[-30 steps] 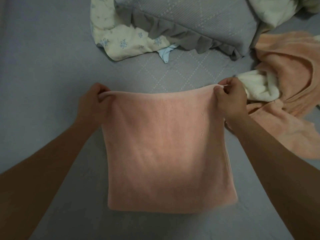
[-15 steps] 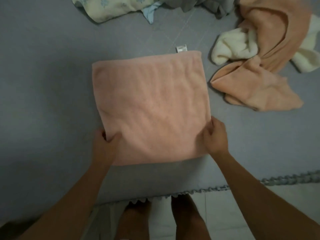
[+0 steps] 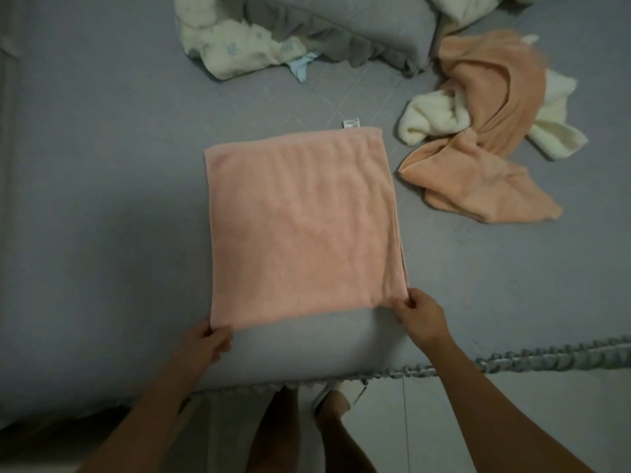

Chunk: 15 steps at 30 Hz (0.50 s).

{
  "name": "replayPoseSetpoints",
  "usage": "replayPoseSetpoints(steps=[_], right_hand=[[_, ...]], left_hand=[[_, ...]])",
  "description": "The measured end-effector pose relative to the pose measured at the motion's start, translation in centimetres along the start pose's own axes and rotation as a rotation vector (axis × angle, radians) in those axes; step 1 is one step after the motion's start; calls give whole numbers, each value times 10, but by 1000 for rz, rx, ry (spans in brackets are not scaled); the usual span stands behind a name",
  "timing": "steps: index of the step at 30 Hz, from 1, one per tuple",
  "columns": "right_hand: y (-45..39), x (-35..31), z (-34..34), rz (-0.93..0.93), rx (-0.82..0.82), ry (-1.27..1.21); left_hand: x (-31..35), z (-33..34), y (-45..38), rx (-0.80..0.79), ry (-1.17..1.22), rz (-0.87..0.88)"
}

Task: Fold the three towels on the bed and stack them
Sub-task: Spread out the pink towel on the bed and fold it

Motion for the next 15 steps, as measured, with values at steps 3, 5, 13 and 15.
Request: replayPoseSetpoints(steps=[3,5,13,15], right_hand=[[15,12,-14,59,-31,-45],[35,17,-29,100,-52,-210],[77,-26,-90,197,-114,-717],[63,-55,-98,179,-103,-826]], left_hand=[[-17,-2,23,79,264,-74],[-29,-5,43,122,424,-98],[7,-35,97,173,681,109],[37,-45,93,145,649,172]])
Point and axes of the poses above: each hand's wrist, its own y-axis away from the middle knuckle, its own z-axis out of the palm, x = y × z, the point moved 1 cm from there along -y, towards the middle knuckle, and after that the axes turned 1 degree about -z, right-handed, at the moved point
